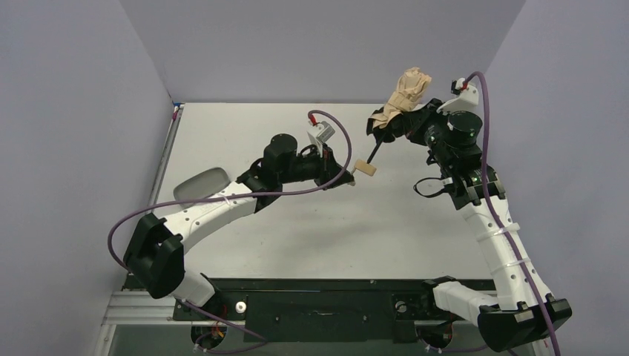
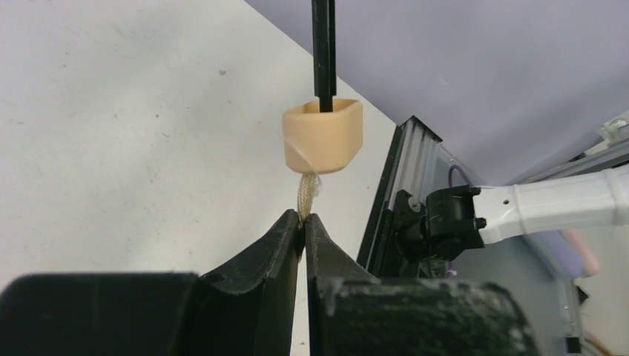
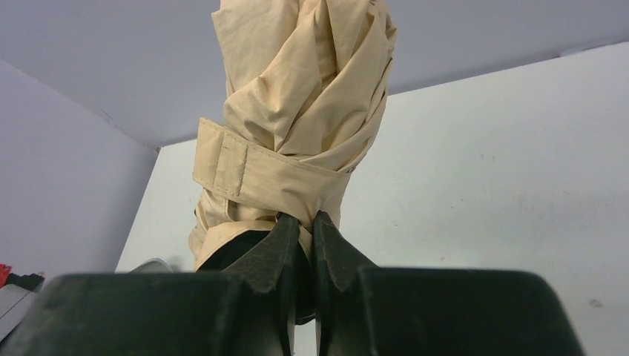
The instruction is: Open the umbrella
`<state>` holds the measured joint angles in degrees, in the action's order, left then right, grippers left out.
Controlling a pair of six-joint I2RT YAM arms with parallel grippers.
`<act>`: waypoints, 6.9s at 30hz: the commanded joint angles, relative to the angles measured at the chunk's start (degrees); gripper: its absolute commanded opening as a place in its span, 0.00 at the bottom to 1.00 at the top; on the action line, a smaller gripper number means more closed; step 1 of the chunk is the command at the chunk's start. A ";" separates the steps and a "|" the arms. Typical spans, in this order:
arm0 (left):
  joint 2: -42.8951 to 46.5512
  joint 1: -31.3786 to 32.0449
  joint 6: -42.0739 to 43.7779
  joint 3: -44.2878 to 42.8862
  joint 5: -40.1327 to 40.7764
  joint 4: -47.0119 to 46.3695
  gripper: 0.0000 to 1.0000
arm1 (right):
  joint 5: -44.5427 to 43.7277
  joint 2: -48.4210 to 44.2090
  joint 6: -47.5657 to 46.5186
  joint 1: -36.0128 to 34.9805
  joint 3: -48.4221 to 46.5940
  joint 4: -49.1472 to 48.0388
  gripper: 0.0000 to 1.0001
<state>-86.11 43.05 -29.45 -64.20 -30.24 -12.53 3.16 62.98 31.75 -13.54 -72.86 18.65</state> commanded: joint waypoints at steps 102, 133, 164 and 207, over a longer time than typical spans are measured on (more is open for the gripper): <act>-1.51 14.62 29.84 -8.73 38.35 36.80 0.59 | -18.90 2.04 -9.48 -4.02 -11.93 -13.59 0.00; 5.39 -10.73 -7.58 -15.13 -8.84 -0.53 0.97 | 25.43 -3.26 0.47 -6.17 3.87 -18.09 0.00; 3.97 -7.00 -0.57 -15.72 13.99 9.63 0.00 | 11.83 -3.81 -7.33 -7.62 -4.18 -2.47 0.30; 2.62 5.67 11.97 -17.70 33.93 13.42 0.00 | 3.66 5.32 3.37 -18.49 -0.45 -6.11 0.44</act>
<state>-85.73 48.03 -18.76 -78.81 3.46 7.07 7.86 67.94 33.93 -31.59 -72.90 16.19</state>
